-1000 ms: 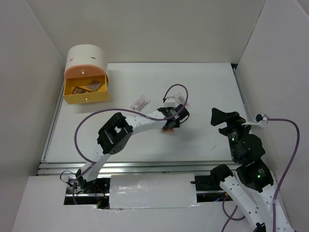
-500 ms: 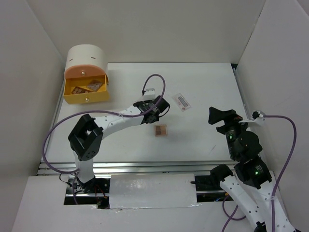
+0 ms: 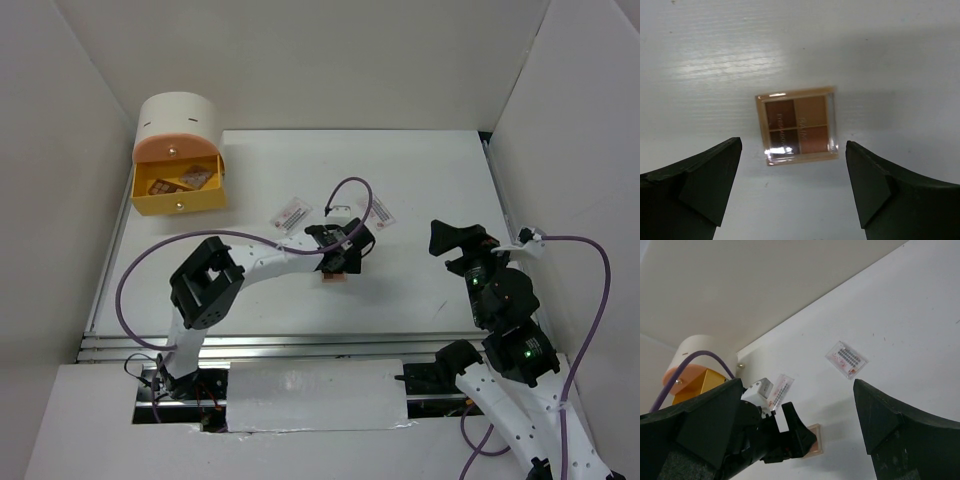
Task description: Organize the makeup
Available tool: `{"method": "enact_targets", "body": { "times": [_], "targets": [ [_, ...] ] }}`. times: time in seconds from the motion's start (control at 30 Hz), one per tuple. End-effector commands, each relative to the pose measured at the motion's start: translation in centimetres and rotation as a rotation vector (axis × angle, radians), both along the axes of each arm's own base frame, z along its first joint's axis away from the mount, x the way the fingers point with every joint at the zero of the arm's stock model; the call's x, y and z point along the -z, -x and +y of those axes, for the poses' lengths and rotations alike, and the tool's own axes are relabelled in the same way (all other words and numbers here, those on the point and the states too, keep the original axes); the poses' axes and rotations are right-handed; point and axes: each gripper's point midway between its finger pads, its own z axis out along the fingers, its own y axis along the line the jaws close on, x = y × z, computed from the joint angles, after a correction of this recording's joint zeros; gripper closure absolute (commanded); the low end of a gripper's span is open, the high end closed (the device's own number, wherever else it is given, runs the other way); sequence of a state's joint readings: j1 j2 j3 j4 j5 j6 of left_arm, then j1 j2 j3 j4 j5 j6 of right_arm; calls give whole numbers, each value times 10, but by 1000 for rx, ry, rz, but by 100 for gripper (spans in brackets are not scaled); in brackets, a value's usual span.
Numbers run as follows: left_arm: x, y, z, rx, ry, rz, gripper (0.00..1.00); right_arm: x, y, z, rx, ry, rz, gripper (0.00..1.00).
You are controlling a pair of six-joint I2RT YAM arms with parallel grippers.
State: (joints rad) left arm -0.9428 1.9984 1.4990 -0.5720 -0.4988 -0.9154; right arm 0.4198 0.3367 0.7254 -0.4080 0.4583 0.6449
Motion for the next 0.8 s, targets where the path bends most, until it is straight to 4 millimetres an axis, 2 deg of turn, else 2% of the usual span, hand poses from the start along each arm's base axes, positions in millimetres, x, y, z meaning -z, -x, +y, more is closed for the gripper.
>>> {"method": "enact_targets", "body": {
  "times": [0.0,0.2,0.43,0.57,0.63,0.67,0.73,0.77],
  "targets": [
    [1,-2,-22,27,33,14,1,-7,-3,0,4,1,-30,0],
    [29,5,-17,9,-23,72,1,-7,-2,-1,6,2,-31,0],
    [40,7,2,-50,-97,76,1,-8,-3,1,-2,1,-34,0],
    [48,10,2,-42,-91,88,4,-8,-4,2,-3,1,-34,0],
    [56,11,-1,-27,-80,101,15,-9,-4,2,-5,0,-38,0],
    [60,14,-3,-20,-71,116,29,-9,-4,3,-9,2,-38,0],
    [61,14,-7,-7,-50,113,45,-9,-4,3,-11,3,-38,0],
    [51,11,-9,-5,-27,96,56,-8,-4,3,-9,4,-37,0]
  ]
}}
